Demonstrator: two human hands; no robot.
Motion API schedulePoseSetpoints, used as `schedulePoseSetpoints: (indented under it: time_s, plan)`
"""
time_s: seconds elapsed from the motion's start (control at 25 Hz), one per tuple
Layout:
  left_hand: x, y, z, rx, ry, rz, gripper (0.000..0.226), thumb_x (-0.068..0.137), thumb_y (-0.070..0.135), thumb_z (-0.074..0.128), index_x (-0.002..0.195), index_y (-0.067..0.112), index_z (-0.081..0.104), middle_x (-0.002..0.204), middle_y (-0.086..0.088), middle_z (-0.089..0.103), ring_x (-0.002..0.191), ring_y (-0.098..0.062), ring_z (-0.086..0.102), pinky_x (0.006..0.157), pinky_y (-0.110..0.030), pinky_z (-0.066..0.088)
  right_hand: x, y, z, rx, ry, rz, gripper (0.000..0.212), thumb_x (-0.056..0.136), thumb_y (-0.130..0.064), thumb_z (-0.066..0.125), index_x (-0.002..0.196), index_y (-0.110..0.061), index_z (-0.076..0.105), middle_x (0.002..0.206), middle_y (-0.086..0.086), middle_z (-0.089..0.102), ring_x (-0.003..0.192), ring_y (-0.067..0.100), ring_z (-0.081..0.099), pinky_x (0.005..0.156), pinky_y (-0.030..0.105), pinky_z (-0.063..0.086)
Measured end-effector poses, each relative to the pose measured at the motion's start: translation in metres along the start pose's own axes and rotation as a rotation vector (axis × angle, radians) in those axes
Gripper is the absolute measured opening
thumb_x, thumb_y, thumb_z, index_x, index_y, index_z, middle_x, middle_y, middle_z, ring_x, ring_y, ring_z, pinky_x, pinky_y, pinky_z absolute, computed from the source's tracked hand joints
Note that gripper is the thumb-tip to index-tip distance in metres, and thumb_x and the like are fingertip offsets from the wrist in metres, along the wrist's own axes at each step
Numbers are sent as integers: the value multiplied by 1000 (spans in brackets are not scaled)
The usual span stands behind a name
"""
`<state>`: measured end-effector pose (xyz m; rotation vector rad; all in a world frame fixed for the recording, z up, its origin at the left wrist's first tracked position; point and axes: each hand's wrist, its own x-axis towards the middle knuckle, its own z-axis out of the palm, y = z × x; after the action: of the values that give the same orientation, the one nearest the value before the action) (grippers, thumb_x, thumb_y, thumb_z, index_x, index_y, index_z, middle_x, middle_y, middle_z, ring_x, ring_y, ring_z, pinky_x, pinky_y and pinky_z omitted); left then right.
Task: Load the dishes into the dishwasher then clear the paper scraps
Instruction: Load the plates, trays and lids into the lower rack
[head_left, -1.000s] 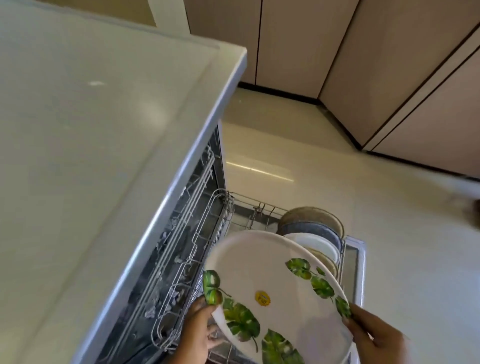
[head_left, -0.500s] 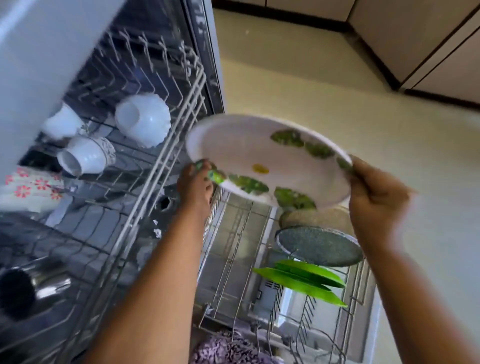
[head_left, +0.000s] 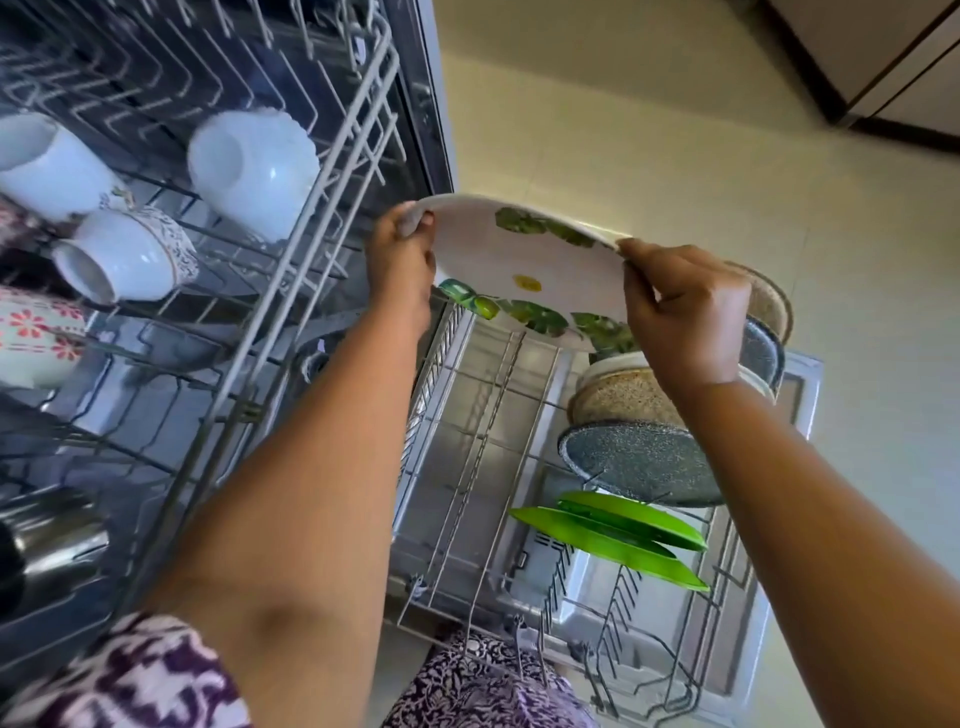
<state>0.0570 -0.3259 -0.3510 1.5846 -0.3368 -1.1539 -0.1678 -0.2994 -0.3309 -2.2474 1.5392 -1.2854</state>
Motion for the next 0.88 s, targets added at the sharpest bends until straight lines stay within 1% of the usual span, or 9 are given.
schedulePoseSetpoints:
  time_s: [0.08,0.16,0.24,0.36,0.52,0.68,0.72,0.8,0.88]
  plan:
    - [1,-5,-5,-37,7,-7,22,94,4,49,87,23,57,95,2,59,95,-14,57,74,-23,49,2,-1,3,12,9,13,16,84,-6,60,91,-2,74,75,13,72,63,26,67,53,37,56]
    - [6,-10,-12,-113,-5,-9,16,95,6,49,98,19,58,110,-10,60,111,-26,55,86,-27,52,7,-5,3,27,36,-3,15,84,-6,61,90,-2,74,76,12,72,65,26,68,54,36,56]
    - [8,-14,-14,-179,-70,-11,27,94,5,48,120,8,53,137,-33,38,130,-46,34,103,-35,42,12,-11,0,34,70,-34,14,82,-3,62,89,-3,74,78,11,73,67,24,69,56,34,56]
    - [11,-17,-14,-239,-117,22,45,94,0,45,138,2,37,145,-32,11,135,-42,12,99,-26,41,19,-17,-2,30,91,-55,14,80,1,64,88,-4,75,80,9,73,68,23,69,58,32,55]
    - [21,-19,-13,-232,-106,36,52,92,-6,42,141,13,39,145,-22,37,130,-32,44,102,-36,45,20,-17,13,54,35,-22,14,82,-6,61,86,-5,75,77,9,73,66,24,69,55,35,56]
    - [15,-23,-8,-126,-57,-20,65,92,-7,40,146,26,28,119,-3,58,90,-5,55,74,-17,52,10,-16,39,30,-128,-34,17,77,1,62,86,-6,75,73,9,73,63,27,69,51,37,57]
    - [13,-26,-9,-106,-49,-27,65,92,-6,41,146,27,29,121,-1,58,94,-5,56,74,-17,52,9,-13,43,27,-145,-6,20,75,4,62,87,-6,75,74,10,73,64,28,69,51,38,57]
    - [7,-34,-11,-90,-43,-50,61,94,-3,41,146,26,31,140,-3,48,120,-13,52,93,-23,48,11,-7,44,37,-211,120,22,78,0,58,92,-7,74,79,14,73,69,33,68,55,41,57]
    - [-2,-38,-12,-109,-19,-92,58,94,-6,39,145,22,34,145,-4,43,125,-12,49,99,-24,43,9,-4,44,21,-288,209,25,82,-5,55,99,-7,72,86,16,73,76,35,68,62,44,57]
